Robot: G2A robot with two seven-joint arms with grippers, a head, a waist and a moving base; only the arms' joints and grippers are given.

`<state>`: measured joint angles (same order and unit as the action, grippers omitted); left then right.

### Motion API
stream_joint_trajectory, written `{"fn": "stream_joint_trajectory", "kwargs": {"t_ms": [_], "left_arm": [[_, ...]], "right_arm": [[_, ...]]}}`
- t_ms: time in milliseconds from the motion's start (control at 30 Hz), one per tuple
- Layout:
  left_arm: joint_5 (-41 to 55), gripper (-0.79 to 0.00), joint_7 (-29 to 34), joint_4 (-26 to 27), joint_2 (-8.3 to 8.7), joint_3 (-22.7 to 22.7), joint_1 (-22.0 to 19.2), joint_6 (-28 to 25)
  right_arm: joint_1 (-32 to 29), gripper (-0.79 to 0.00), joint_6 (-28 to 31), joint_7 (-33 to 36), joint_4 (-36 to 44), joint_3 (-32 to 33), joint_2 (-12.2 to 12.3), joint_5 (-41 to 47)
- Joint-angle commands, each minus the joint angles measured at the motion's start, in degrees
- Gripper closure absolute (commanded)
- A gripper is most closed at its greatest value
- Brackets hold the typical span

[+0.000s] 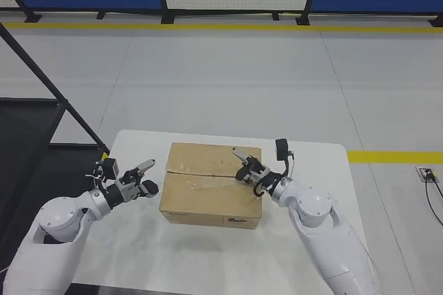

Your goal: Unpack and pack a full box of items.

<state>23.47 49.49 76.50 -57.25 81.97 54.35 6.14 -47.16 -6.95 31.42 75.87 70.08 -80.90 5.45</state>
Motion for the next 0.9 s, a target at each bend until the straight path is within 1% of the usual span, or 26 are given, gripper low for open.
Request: {"fn": "stream_joint_trajectory", "kwargs": {"t_ms": [0,200,333,567,667,867], "left_arm": [[0.0,-0.785,0.0,0.1,0.03,0.0,0.0,0.0],[-0.2,-0.785,0.1,0.2,0.11,-0.1,0.0,0.0],[-0.5,-0.785,0.1,0.3,0.16,-0.2,-0.1,0.2],[-0.8,-0.785,-0.1,0.4,0.20,-0.6,-0.3,0.4],[-0.8,-0.785,-0.2,0.5,0.27,-0.3,-0.3,0.4],[0.7,-0.785,-0.7,0.9,0.59,2.0,-0.1,-0.4]], "right_arm": [[-1.2,-0.785,-0.4,0.0,1.0,1.4,0.4,-0.1],[-4.8,-0.785,-0.2,-0.4,3.9,5.2,1.3,0.8],[-6.6,-0.785,0.1,-0.7,5.5,6.6,1.6,1.4],[-8.3,-0.785,0.6,-0.8,5.6,9.1,2.2,3.0],[-9.1,-0.785,1.6,-1.1,5.7,10.4,2.5,4.1],[-12.6,-0.785,5.3,-2.6,8.7,14.3,2.9,8.1]]}}
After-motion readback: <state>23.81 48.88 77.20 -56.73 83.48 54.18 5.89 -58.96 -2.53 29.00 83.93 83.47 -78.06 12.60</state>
